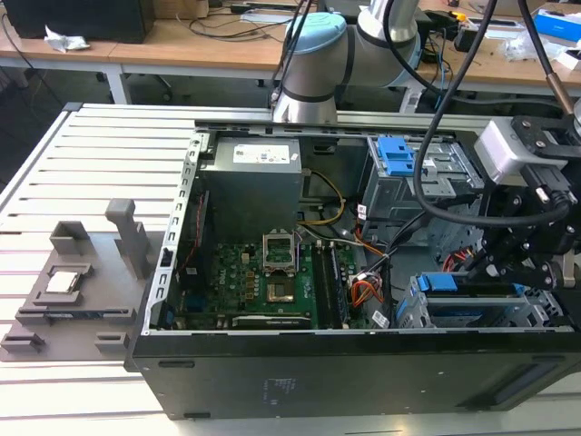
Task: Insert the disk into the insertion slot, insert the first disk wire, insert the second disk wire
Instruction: 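Insert the second disk wire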
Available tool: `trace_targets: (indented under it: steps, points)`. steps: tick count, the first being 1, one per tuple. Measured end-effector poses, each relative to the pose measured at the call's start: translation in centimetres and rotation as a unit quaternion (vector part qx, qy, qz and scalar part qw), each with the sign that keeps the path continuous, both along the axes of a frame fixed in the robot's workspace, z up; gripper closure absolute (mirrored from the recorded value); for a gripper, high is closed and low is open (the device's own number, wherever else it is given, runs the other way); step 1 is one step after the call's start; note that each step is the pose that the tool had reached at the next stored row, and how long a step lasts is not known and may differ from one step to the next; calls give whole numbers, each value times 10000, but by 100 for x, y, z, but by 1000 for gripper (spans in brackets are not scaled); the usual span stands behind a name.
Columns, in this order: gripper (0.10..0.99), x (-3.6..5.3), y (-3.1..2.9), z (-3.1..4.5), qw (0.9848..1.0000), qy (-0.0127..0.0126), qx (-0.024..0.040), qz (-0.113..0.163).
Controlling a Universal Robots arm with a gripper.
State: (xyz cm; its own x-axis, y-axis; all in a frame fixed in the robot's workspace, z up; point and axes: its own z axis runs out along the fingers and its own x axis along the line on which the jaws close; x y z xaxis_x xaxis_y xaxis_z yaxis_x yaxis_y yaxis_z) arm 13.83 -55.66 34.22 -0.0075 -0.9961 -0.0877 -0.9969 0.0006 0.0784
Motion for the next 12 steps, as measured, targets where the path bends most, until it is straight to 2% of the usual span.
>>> trace_targets:
  steps: [7, 9, 12]
  points:
    - [937, 0, 0, -1, 10000, 0, 8, 0]
    - [937, 0, 0, -1, 10000, 0, 64, 0]
    - [937, 0, 0, -3, 10000, 0, 73, 0]
